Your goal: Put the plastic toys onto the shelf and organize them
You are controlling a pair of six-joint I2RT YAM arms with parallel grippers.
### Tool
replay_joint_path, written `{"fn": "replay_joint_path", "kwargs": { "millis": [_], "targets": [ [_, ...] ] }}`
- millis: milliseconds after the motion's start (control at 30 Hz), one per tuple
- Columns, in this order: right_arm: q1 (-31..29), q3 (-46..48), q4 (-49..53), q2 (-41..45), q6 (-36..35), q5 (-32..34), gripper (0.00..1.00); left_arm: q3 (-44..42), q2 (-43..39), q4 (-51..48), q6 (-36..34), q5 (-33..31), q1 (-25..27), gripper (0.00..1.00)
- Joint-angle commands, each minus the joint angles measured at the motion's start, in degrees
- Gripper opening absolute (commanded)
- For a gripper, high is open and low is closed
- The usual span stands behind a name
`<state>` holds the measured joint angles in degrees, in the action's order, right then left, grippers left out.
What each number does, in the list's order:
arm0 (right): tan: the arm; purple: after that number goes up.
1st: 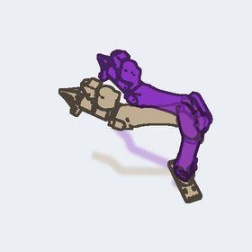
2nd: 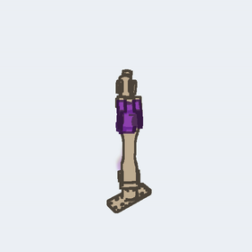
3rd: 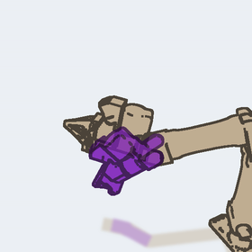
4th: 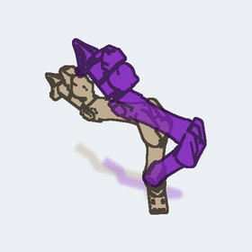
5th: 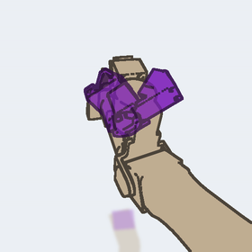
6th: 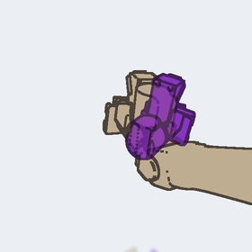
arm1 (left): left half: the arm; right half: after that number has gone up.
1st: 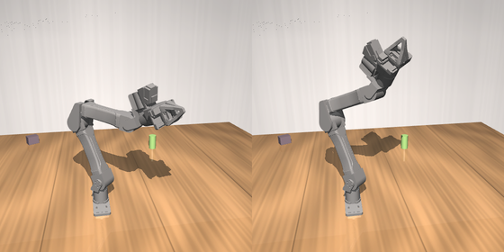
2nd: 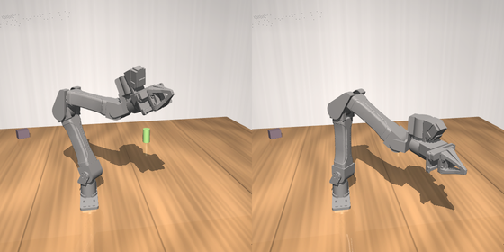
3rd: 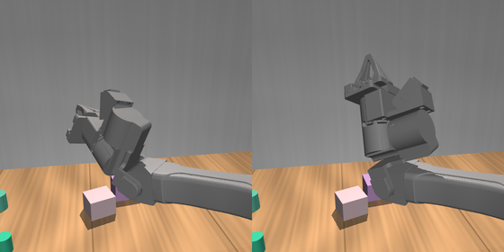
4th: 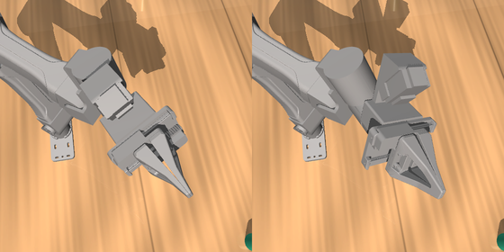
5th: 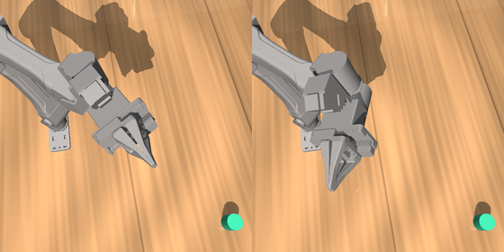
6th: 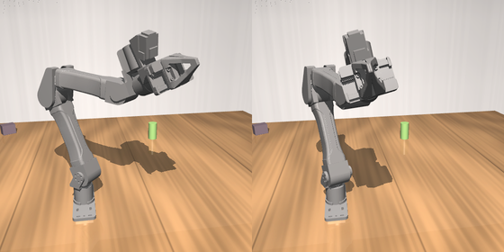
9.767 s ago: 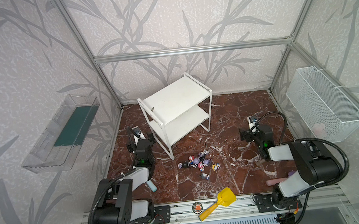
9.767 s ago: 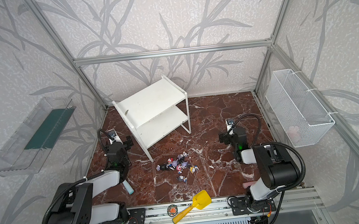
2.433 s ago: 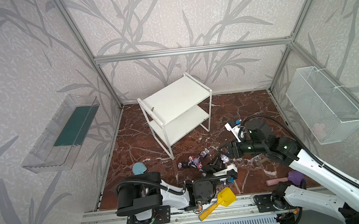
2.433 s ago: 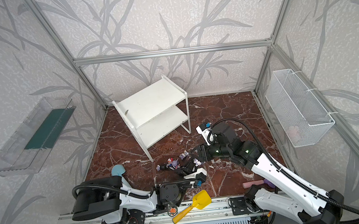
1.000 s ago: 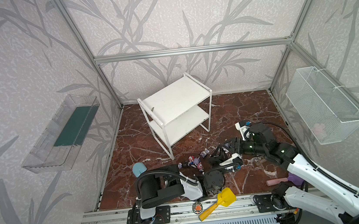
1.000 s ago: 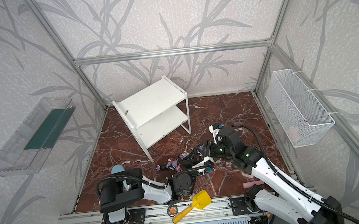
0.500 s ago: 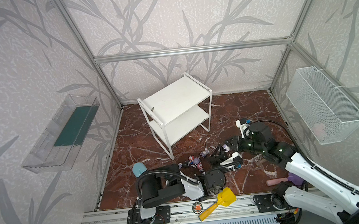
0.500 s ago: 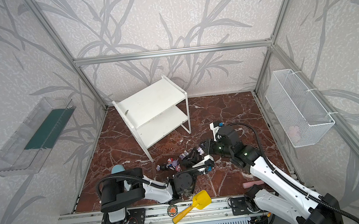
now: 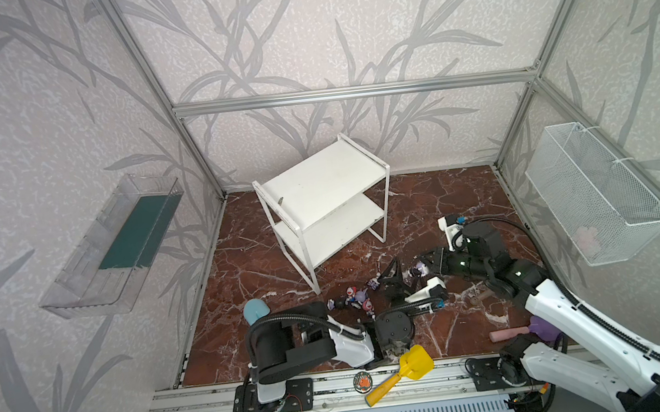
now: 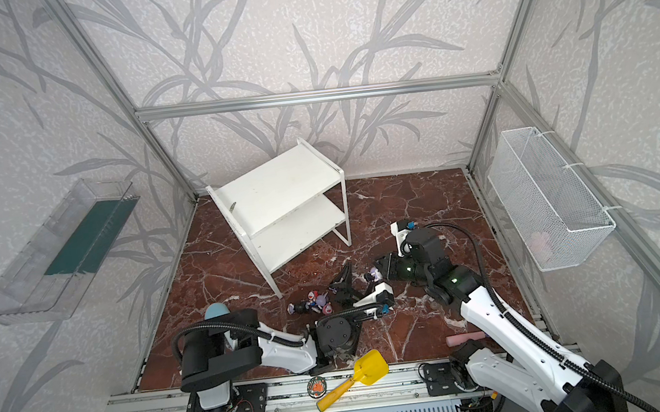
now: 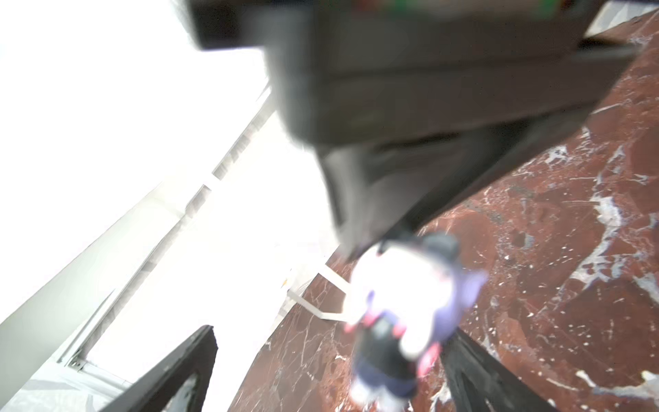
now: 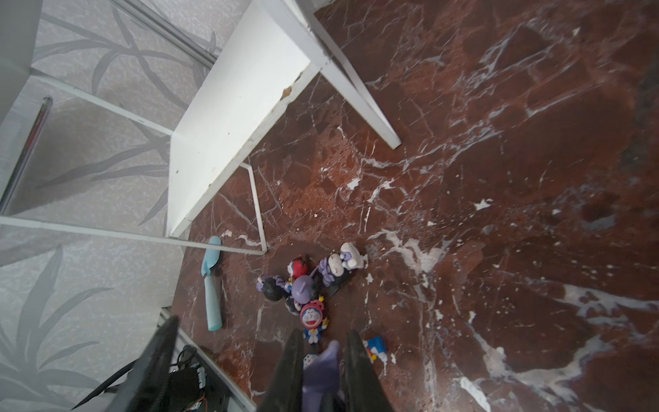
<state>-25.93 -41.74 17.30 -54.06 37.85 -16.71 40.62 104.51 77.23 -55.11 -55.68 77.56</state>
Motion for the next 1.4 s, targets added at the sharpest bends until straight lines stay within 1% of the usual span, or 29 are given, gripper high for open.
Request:
{"fn": "replay_joint_path", "kwargs": {
  "millis": [0, 33, 67, 133, 233, 300, 367, 467, 567, 633, 667, 767, 800, 900, 933, 1000, 1067, 1167, 1267, 1300, 1367],
  "targets": [
    [2.73, -1.24, -0.87, -0.83, -6.05, -1.43, 0.12, -4.54, -8.59, 3.61, -0.16, -0.55, -0.13, 1.00],
    [3.17, -1.37, -1.25, -1.02, -7.00, -1.65, 0.12, -5.88, -10.95, 3.06, 0.36, -0.61, 0.04, 1.00],
    [3.66, -1.57, -1.54, -1.21, -8.15, -1.66, 0.12, -6.74, -13.70, 0.43, 1.23, -1.06, 0.13, 1.00],
    [4.00, -2.22, -1.91, -1.77, -10.80, -1.71, 0.12, -7.16, -19.89, -9.48, 4.06, -1.38, 0.22, 1.00],
    [4.12, -3.63, -1.59, -2.86, -14.65, -1.48, 0.12, -6.47, -31.17, -31.34, 13.80, 1.37, -0.20, 0.99],
    [4.20, -4.02, -2.21, -3.32, -16.96, -1.82, 0.12, -3.59, -39.77, -52.27, 24.95, 7.22, -1.68, 0.99],
    [4.14, -4.06, -2.98, -3.48, -19.03, -2.35, 0.12, -0.85, -45.81, -65.61, 31.75, 12.25, -3.44, 0.99],
    [4.14, -4.01, -2.49, -4.16, -20.17, -1.76, 0.12, 1.15, -51.20, -72.97, 33.96, 14.04, -4.54, 0.99],
    [4.14, -3.00, -0.95, -4.23, -19.56, -1.27, 0.14, 6.19, -52.85, -84.71, 36.97, 15.63, -5.35, 0.99],
    [4.10, -2.56, 2.58, -3.50, -18.27, 0.74, 0.19, 8.83, -53.82, -91.32, 38.82, 17.13, -5.55, 0.99],
    [4.05, -2.56, 5.54, -2.98, -17.48, 2.53, 0.24, 9.94, -54.51, -94.72, 39.83, 18.42, -5.71, 0.99],
    [3.91, -2.53, 14.41, -1.34, -13.25, 8.51, 0.48, 13.00, -56.95, -103.83, 43.18, 25.12, -6.73, 0.99],
    [3.83, -2.42, 17.02, -0.69, -11.64, 10.45, 0.56, 13.93, -57.85, -106.75, 44.27, 28.34, -7.38, 0.99],
    [3.70, -1.16, 23.19, 1.23, -6.96, 15.93, 0.70, 15.66, -60.72, -111.88, 46.43, 35.45, -9.06, 0.99],
    [3.70, -0.71, 25.01, 1.85, -5.15, 17.57, 0.71, 15.84, -61.66, -112.66, 46.81, 36.76, -9.29, 0.99],
    [3.70, 0.23, 28.18, 2.72, -2.01, 20.49, 0.83, 15.24, -64.03, -113.47, 47.45, 39.21, -9.70, 0.99],
    [3.67, 0.00, 33.29, 2.91, 2.64, 24.41, 0.84, 13.92, -66.37, -113.18, 48.18, 40.61, -9.90, 0.99],
    [3.70, -0.80, 40.17, 3.39, 7.69, 28.87, 0.87, 11.52, -69.80, -112.36, 49.03, 42.07, -10.34, 0.99],
    [3.70, -1.10, 44.42, 3.53, 11.92, 29.84, 0.90, 10.36, -72.10, -112.87, 49.14, 42.97, -10.74, 0.99],
    [3.82, -0.87, 45.18, 3.45, 13.05, 29.49, 0.92, 10.17, -72.72, -113.03, 49.09, 43.31, -10.80, 0.99],
    [4.85, -0.32, 45.30, 3.06, 13.84, 27.48, 0.92, 9.93, -73.75, -112.79, 48.95, 43.99, -11.02, 0.99]
  ]
}}
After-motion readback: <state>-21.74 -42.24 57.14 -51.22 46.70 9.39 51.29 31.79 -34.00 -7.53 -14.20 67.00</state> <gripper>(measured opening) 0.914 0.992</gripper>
